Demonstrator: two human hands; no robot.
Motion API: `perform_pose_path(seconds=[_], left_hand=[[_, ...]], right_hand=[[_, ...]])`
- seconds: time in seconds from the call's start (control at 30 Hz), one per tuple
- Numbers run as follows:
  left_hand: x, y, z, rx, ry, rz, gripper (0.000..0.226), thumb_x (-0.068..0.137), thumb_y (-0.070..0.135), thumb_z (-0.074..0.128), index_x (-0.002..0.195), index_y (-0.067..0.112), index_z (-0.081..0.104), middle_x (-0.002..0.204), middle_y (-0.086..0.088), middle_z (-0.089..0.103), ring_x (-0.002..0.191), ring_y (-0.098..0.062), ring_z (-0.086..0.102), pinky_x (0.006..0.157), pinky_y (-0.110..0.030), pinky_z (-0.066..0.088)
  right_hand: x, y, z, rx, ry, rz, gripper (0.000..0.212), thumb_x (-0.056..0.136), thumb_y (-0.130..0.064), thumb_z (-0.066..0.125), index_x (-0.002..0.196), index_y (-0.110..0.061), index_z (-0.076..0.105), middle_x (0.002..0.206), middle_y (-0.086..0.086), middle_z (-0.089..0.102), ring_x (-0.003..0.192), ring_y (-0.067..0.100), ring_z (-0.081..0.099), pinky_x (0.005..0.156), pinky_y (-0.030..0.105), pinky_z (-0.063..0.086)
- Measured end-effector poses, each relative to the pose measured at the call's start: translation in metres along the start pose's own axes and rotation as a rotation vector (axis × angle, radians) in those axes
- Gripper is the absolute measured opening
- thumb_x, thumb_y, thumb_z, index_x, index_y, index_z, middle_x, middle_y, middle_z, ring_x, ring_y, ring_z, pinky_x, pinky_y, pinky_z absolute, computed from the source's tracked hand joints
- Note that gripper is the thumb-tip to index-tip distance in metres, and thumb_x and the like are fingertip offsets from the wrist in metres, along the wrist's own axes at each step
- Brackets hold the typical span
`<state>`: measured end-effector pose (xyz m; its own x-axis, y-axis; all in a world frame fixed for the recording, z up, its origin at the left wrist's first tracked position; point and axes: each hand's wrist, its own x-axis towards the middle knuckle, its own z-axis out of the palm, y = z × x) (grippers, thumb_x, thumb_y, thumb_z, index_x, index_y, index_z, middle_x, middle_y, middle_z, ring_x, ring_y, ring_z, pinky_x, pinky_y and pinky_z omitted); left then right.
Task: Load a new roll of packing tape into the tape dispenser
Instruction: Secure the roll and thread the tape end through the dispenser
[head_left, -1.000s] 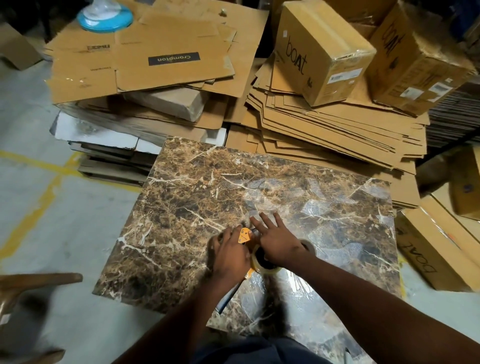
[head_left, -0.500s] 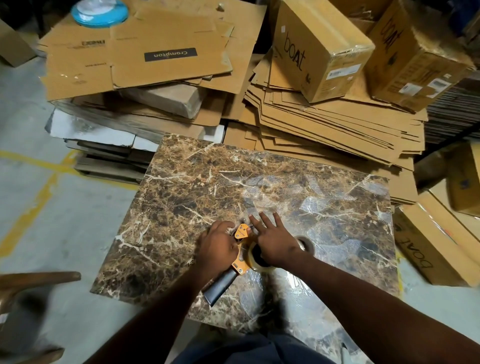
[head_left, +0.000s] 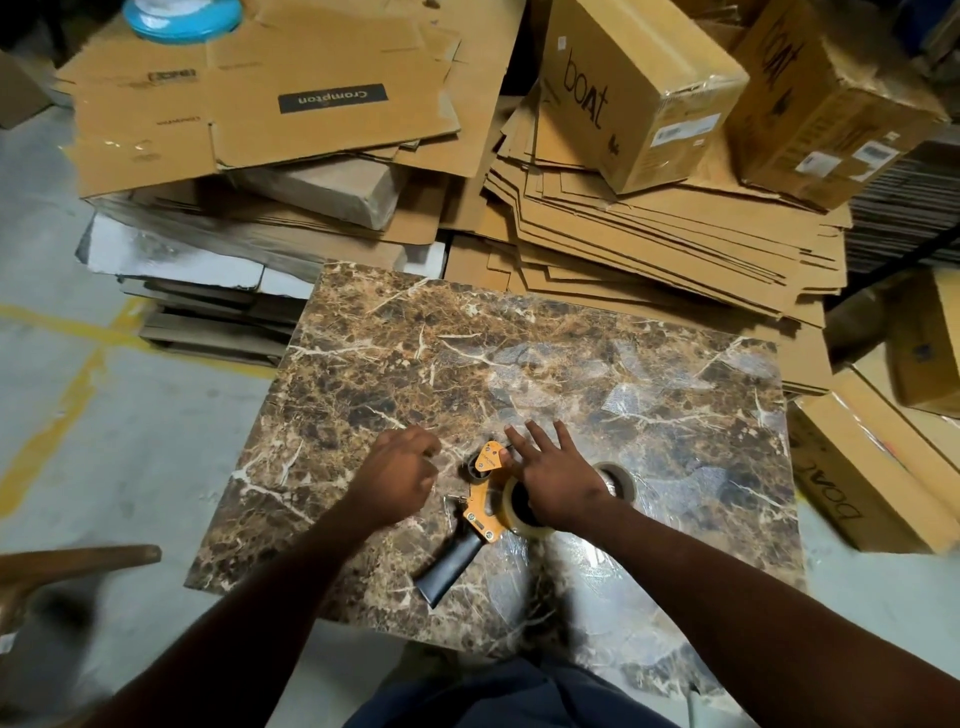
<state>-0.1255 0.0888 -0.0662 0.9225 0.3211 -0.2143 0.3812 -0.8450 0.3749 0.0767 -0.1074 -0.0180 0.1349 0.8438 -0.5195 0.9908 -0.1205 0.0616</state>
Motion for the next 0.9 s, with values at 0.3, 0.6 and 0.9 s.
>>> perform_pose_path(seconds=[0.3, 0.6, 0.9], left_hand=[[0.014, -0.036, -0.03, 0.084, 0.047, -0.08, 0.01, 0.096, 0.027, 0.07, 0.095, 0.027, 0.08, 0.106, 0.006, 0.06, 0.103, -0.012, 0.051, 0.105, -0.055, 0.045], [0.089, -0.008, -0.055, 0.204, -0.076, 0.051, 0.01, 0.097, 0.028, 0.075, 0.105, 0.029, 0.08, 0.135, -0.002, 0.064, 0.127, -0.023, 0.056, 0.12, -0.05, 0.034], [0.135, 0.014, -0.06, 0.329, -0.169, 0.236, 0.014, 0.097, 0.031, 0.074, 0.109, 0.027, 0.079, 0.12, -0.001, 0.063, 0.118, -0.02, 0.056, 0.111, -0.045, 0.039]], right_hand=[[0.002, -0.003, -0.002, -0.019, -0.006, 0.016, 0.074, 0.099, -0.032, 0.054, 0.161, -0.02, 0.016, 0.171, 0.013, -0.003, 0.155, 0.041, -0.005, 0.119, 0.069, 0.001], [0.016, 0.005, -0.012, 0.309, 0.109, 0.112, 0.058, 0.091, -0.048, 0.036, 0.14, -0.027, 0.059, 0.167, 0.009, 0.024, 0.152, 0.037, 0.016, 0.121, 0.063, 0.011], [0.094, -0.019, -0.032, 0.743, 0.277, 0.498, 0.028, 0.083, -0.04, 0.059, 0.074, -0.013, 0.064, 0.091, 0.006, 0.065, 0.104, 0.032, 0.054, 0.09, 0.045, 0.045]])
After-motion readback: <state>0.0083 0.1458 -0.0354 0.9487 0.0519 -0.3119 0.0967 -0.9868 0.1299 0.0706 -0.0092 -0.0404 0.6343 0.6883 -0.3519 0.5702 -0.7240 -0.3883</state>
